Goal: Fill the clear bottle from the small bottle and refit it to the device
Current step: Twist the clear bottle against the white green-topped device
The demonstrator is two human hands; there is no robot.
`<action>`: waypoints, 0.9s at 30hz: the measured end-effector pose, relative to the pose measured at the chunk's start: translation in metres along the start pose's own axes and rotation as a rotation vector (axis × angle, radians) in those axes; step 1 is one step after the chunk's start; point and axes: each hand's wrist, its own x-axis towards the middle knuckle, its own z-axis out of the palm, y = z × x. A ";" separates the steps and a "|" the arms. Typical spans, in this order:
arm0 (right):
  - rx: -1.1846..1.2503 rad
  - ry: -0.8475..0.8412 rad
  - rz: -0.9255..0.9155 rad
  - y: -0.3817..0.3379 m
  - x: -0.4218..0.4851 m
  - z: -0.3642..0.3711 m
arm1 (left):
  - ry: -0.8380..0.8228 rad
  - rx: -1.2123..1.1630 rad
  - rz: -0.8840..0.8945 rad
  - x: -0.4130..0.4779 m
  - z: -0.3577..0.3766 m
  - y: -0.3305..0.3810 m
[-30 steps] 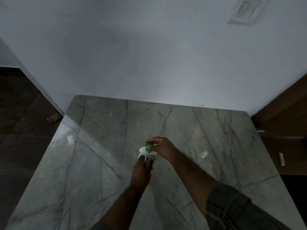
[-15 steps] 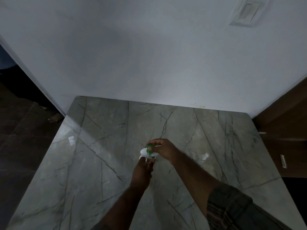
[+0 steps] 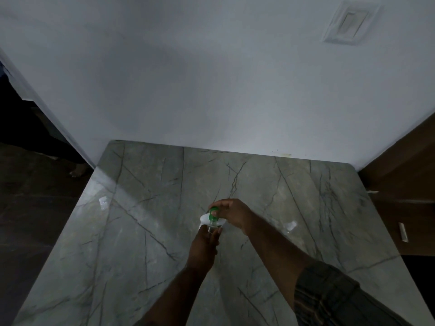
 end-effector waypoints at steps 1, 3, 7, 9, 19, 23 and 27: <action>0.004 0.004 0.001 -0.001 0.000 -0.001 | 0.000 0.000 0.005 0.000 0.000 0.001; -0.007 0.028 0.002 0.001 0.000 0.002 | 0.003 -0.009 -0.011 0.000 0.001 0.000; -0.006 0.078 0.002 0.008 0.002 0.009 | 0.000 -0.003 -0.041 0.001 0.002 -0.004; 0.005 0.066 -0.001 0.009 0.002 0.007 | -0.006 0.013 -0.023 0.001 0.002 -0.004; -0.104 0.083 -0.016 0.011 0.007 0.009 | -0.031 -0.129 -0.096 -0.001 0.001 -0.001; -0.105 0.077 -0.037 0.010 0.007 0.005 | -0.030 -0.138 -0.094 -0.001 0.002 0.000; -0.104 0.079 -0.049 0.006 0.009 0.003 | -0.027 -0.115 -0.073 0.000 0.000 0.003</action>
